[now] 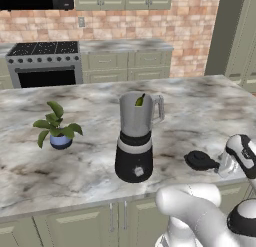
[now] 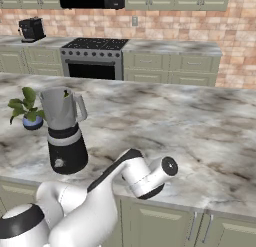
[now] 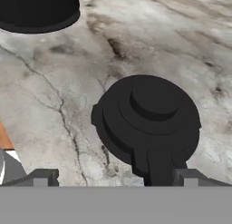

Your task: Open the blender lid, put the banana in the blender, close the lid, and start the blender.

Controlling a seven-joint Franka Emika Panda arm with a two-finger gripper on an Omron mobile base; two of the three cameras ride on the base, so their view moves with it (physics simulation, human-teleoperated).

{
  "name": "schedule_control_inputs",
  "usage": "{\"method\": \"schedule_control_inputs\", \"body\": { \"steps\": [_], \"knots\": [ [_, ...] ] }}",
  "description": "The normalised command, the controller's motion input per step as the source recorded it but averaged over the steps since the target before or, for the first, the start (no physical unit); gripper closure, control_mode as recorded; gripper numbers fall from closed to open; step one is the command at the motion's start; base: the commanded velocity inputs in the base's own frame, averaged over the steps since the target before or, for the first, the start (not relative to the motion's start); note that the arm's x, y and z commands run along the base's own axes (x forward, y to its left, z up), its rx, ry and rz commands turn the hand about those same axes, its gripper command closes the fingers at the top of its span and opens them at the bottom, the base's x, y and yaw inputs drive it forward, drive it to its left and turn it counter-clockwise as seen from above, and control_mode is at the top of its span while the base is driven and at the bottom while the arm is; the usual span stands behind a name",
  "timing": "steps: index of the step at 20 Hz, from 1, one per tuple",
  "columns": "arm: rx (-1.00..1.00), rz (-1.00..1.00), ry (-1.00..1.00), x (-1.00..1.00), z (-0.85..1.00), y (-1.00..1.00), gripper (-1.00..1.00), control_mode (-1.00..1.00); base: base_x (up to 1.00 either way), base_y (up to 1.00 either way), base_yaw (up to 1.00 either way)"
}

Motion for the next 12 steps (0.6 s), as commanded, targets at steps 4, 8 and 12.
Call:
{"method": "schedule_control_inputs", "body": {
  "steps": [4, 8, 12],
  "knots": [
    [0.00, 0.01, 0.00, 0.29, -0.28, -0.15, -1.00, -1.00, 0.00, 0.00, 0.00],
    [0.00, 0.02, 0.00, 0.17, -0.30, -0.11, -1.00, -1.00, 0.00, 0.00, 0.00],
    [0.00, 0.02, 0.00, 0.19, -0.26, -0.02, -1.00, -1.00, 0.00, 0.00, 0.00]
  ]
}}
